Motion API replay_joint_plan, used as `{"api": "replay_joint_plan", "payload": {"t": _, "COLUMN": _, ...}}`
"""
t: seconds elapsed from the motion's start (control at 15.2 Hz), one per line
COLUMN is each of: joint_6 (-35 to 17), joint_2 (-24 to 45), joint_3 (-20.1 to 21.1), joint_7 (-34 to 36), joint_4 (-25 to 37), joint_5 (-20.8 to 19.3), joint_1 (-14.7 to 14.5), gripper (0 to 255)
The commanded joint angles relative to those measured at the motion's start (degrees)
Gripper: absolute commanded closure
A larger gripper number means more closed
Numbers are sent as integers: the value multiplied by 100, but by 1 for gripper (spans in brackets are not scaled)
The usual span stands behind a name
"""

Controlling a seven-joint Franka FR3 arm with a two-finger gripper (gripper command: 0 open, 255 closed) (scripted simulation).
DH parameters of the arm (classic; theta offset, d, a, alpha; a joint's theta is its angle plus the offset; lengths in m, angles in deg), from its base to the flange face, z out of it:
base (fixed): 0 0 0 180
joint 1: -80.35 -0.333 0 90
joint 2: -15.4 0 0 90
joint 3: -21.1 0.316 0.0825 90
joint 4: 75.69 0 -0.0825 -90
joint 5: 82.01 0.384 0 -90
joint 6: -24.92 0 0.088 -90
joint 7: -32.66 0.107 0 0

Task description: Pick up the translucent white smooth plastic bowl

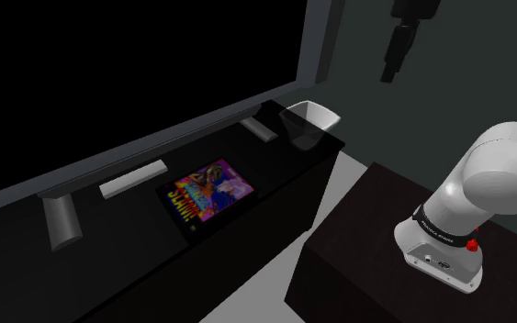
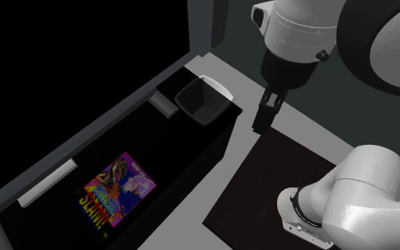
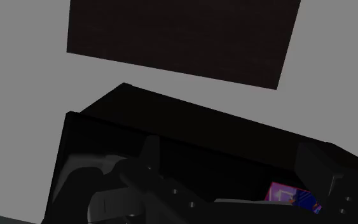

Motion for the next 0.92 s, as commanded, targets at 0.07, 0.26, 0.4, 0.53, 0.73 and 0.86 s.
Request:
{"api": "replay_joint_plan", "payload": {"t": 0.07, "joint_6": -154, "joint_2": 123, "joint_3": -103, "joint_7": -110, "joint_4": -38, "joint_5": -31, "joint_1": 21, "gripper": 0}}
{"api": "replay_joint_plan", "payload": {"t": 0.26, "joint_6": -612, "joint_2": 542, "joint_3": -408, "joint_7": -438, "joint_4": -102, "joint_5": -100, "joint_1": 75, "gripper": 0}}
{"api": "replay_joint_plan", "payload": {"t": 0.4, "joint_6": -910, "joint_2": 860, "joint_3": -607, "joint_7": -661, "joint_4": -104, "joint_5": -122, "joint_1": 104, "gripper": 0}}
{"api": "replay_joint_plan", "payload": {"t": 0.53, "joint_6": -1197, "joint_2": 1206, "joint_3": -804, "joint_7": -887, "joint_4": -72, "joint_5": -121, "joint_1": 123, "gripper": 0}}
{"api": "replay_joint_plan", "payload": {"t": 0.73, "joint_6": -1600, "joint_2": 1773, "joint_3": -1090, "joint_7": -1239, "joint_4": 40, "joint_5": -71, "joint_1": 135, "gripper": 0}}
{"api": "replay_joint_plan", "payload": {"t": 0.86, "joint_6": -1844, "joint_2": 2179, "joint_3": -1274, "joint_7": -1485, "joint_4": 157, "joint_5": -1, "joint_1": 133, "gripper": 0}}
